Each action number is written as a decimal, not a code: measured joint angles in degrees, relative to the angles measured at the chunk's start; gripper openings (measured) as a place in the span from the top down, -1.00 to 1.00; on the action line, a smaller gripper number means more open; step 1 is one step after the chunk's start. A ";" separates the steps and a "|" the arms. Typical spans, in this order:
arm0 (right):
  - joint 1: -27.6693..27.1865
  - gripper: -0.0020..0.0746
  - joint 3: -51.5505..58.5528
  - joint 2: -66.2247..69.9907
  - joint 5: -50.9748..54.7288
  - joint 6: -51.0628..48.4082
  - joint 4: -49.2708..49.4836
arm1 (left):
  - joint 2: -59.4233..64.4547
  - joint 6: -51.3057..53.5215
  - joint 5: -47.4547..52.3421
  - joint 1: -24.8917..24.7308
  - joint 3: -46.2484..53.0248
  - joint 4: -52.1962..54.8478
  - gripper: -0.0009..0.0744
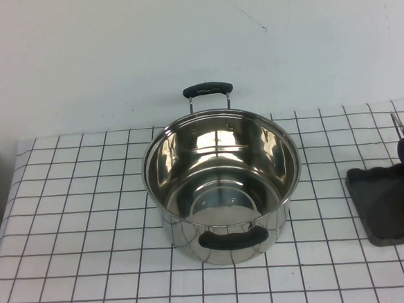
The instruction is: Put pot lid on rack
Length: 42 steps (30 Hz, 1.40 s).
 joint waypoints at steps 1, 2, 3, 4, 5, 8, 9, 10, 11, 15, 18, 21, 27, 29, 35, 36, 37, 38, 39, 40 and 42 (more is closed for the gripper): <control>0.00 0.95 0.00 0.00 0.00 0.00 0.00 | 0.00 -2.20 1.58 0.00 0.00 -0.61 0.98; 0.00 0.95 0.00 0.00 0.00 0.00 0.00 | 0.00 -4.64 3.21 0.00 0.00 -1.43 0.98; 0.00 0.95 0.00 0.00 0.00 0.00 0.00 | 0.00 -8.39 4.95 0.00 0.00 -2.53 0.98; 0.00 0.95 0.00 0.00 0.00 0.00 0.00 | 0.00 -12.69 6.96 0.00 0.00 -3.69 0.98; 0.00 0.95 0.00 0.00 0.00 0.00 0.00 | 0.00 -17.09 8.65 0.00 0.00 -4.79 0.98; 0.00 0.95 0.00 0.00 0.00 0.00 0.00 | 0.00 -24.51 14.43 0.00 0.52 -12.45 0.98; 0.00 0.95 0.00 0.00 0.00 0.00 0.00 | 0.00 -24.16 16.52 0.00 0.79 -17.53 0.98; 0.00 0.95 0.00 0.00 0.00 0.00 0.00 | 0.00 -22.44 18.62 0.00 1.12 -23.71 0.98; 0.00 0.95 0.00 0.00 0.00 0.00 0.00 | 0.00 -20.22 20.62 0.00 1.31 -30.68 0.98; 0.00 0.95 0.00 0.00 0.00 0.00 0.00 | -0.53 0.83 27.41 0.00 1.99 -59.03 0.98; 0.00 0.95 0.00 0.00 0.00 0.00 0.00 | -2.31 28.25 29.27 0.00 2.86 -75.85 0.98; 0.00 0.95 0.00 0.00 0.00 0.00 -0.02 | -4.70 50.83 26.40 0.00 4.56 -86.13 0.98; 0.00 0.95 0.00 0.00 0.00 0.00 -0.02 | -7.14 84.11 17.86 0.00 9.09 -83.70 0.98; 0.00 0.95 0.00 0.00 0.00 0.00 -0.02 | -7.14 89.07 15.90 0.00 9.61 -80.90 0.98; 0.00 0.95 0.00 0.00 0.00 0.00 -0.12 | -7.14 100.06 21.36 1.31 9.82 -89.66 0.98; 0.00 0.95 0.00 0.00 0.00 0.00 -0.12 | -7.14 104.69 23.26 2.26 9.82 -93.51 0.98; 0.00 0.95 0.00 0.00 0.00 0.00 -0.12 | -7.14 110.33 25.11 3.44 9.82 -97.62 0.98; 0.00 0.95 0.00 0.00 0.00 0.00 -0.12 | -7.14 115.12 26.48 4.83 9.82 -100.80 0.98; 0.00 0.95 0.00 0.00 0.00 0.00 -0.12 | -7.14 120.69 28.06 6.40 9.82 -104.44 0.98; 0.00 0.95 0.00 0.00 0.00 0.00 -0.12 | -7.14 125.01 29.29 8.02 9.82 -107.11 0.98; 0.00 0.95 0.00 0.00 0.00 0.00 -0.12 | -7.14 129.28 30.13 10.79 9.82 -109.97 0.98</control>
